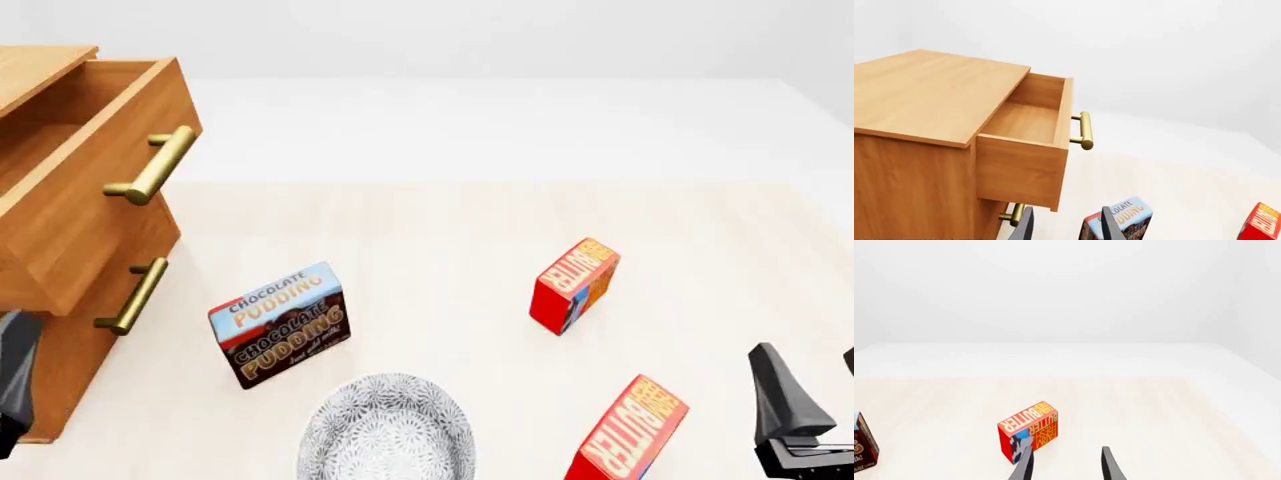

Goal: Put the butter at the front in the top drawer of the cabinet and close it.

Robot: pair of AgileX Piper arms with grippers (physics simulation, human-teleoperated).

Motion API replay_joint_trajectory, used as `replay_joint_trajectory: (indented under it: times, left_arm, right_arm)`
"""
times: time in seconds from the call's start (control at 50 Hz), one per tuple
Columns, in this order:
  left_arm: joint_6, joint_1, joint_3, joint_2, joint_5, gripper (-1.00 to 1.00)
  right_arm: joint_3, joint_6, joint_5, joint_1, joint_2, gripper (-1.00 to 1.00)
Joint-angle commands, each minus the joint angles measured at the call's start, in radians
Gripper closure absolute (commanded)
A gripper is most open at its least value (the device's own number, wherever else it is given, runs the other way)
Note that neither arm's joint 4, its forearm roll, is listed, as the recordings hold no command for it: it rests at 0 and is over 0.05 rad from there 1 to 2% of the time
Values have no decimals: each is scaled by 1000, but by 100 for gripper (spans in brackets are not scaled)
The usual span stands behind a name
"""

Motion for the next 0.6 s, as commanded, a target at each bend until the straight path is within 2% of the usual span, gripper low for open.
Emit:
replay_joint_trajectory:
  times: [0.02, 0.04, 0.06, 0.1, 0.3, 0.34, 0.36, 0.38, 0.42, 0.5, 0.6]
  left_arm:
    - [-7, -15, -169, 7, 216, -100]
    - [-13, -14, -178, 13, 222, -100]
    - [-4, -46, -204, 103, 199, -100]
    - [22, -30, -238, 145, 210, -100]
    - [26, -47, -336, 242, 260, -100]
    - [62, -30, -356, 275, 276, -100]
    - [24, -69, -368, 278, 270, -100]
    - [10, -70, -377, 280, 278, -100]
    - [51, -25, -408, 302, 319, -100]
    - [44, -42, -475, 305, 369, -100]
    - [85, 6, -554, 336, 451, -100]
  right_arm:
    - [0, 1, -1, 0, 1, -100]
    - [0, 0, -1, 0, 1, -100]
    - [0, 0, -1, 0, 1, -100]
    - [0, 0, -1, 0, 1, -100]
    - [0, 0, -1, 0, 1, -100]
    - [0, 0, -1, 0, 1, -100]
    - [0, 0, -1, 0, 1, -100]
    - [0, 0, -1, 0, 1, -100]
    - [0, 1, -1, 0, 1, -100]
    - [0, 0, -1, 0, 1, -100]
    - [0, 0, -1, 0, 1, -100]
